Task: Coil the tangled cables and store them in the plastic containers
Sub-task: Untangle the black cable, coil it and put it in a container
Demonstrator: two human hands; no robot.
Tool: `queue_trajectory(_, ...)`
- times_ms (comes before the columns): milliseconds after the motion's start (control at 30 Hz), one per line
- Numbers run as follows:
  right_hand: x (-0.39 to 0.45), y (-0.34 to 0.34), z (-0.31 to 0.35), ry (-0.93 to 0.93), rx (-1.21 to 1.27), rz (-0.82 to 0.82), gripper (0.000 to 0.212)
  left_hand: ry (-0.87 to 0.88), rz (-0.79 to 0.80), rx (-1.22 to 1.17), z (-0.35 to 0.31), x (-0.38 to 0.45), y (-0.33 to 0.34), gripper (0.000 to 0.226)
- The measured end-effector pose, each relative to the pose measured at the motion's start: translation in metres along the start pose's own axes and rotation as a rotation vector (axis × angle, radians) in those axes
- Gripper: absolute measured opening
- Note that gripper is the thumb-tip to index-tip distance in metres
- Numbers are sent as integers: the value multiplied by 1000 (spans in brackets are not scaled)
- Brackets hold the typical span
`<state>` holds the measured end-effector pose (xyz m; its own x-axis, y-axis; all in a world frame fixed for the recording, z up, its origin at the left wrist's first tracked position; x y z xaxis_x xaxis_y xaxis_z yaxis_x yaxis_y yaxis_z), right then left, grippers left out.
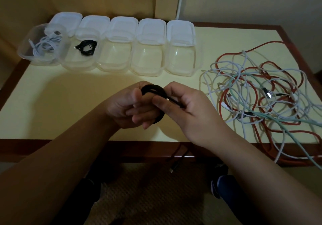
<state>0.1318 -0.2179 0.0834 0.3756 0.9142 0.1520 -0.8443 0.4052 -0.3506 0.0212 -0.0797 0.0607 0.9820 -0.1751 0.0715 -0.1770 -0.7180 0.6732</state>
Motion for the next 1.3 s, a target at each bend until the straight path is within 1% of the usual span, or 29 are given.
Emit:
queue_trajectory(67, 2, 0, -3, 26, -5, 3, 24, -2, -54, 21, 1, 5, -2, 48)
queue_trajectory(167, 3, -2, -7, 49, -46, 42, 28, -10, -89, 36, -1, 10, -5, 39)
queue_trajectory(233, 1, -7, -8, 20, -107, 39, 24, -20, -134, 68, -2, 10, -5, 42)
queue_trajectory(267, 0, -9, -8, 3, -142, 23, 23, -8, -183, 99, -1, 10, -5, 45)
queue_trajectory(300, -2, -9, -7, -11, -168, 5, 21, 12, -277, 145, 1, 12, -6, 49)
queue_trajectory(367, -3, -5, -7, -11, -188, -16, 20, 50, -559, 273, 3, 16, -5, 63)
queue_trajectory(433, 0, -2, -10, 9, -215, -52, 20, 80, -832, 330, 3, 22, -3, 74)
queue_trajectory(467, 3, -2, -13, 28, -231, -91, 20, 93, -918, 311, 2, 26, -2, 74)
queue_trajectory(500, 6, -4, -16, 56, -237, -131, 21, 102, -960, 265, 2, 29, 1, 71)
queue_trajectory(567, 10, -8, -21, 99, -216, -177, 24, 115, -963, 199, 0, 35, 7, 59)
queue_trajectory(633, 11, -10, -22, 100, -196, -180, 23, 112, -963, 262, 0, 36, 7, 51)
queue_trajectory(733, 8, -9, -19, 43, -266, -115, 23, 88, -947, 334, 0, 28, 0, 49)
queue_trajectory(800, 7, -11, -22, 23, -327, -51, 20, 35, -948, 286, -2, 19, -6, 49)
queue_trajectory(900, 3, -13, -34, 1, -455, 31, 17, -37, -1003, 140, -10, 6, -13, 48)
queue_trajectory(1000, 1, -12, -45, -21, -546, 39, 24, 0, -1059, 61, -19, -4, -20, 48)
queue_trajectory(1100, 2, -14, -49, 48, -591, -18, 54, 36, -1086, 43, -22, -9, -24, 52)
queue_trajectory(1167, 2, -14, -48, 125, -476, -112, 64, 33, -1101, 32, -21, -11, -24, 54)
queue_trajectory(1267, 7, -10, -42, 318, -84, -236, 64, -10, -1092, 25, -14, -10, -23, 51)
queue_trajectory(1300, 9, -10, -41, 355, -3, -257, 64, -19, -1088, 19, -12, -10, -24, 50)
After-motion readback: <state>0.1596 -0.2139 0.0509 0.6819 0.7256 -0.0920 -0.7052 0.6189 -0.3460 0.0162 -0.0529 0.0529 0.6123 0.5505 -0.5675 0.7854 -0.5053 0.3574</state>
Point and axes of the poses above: each hand's wrist, its own x-axis towards the middle knuckle, its own y-axis out of the palm, z = x × y, the point moved 1 cm from there along x, towards the middle knuckle, and after that the axes turned 7 degrees about -z, right-handed, at the moved point
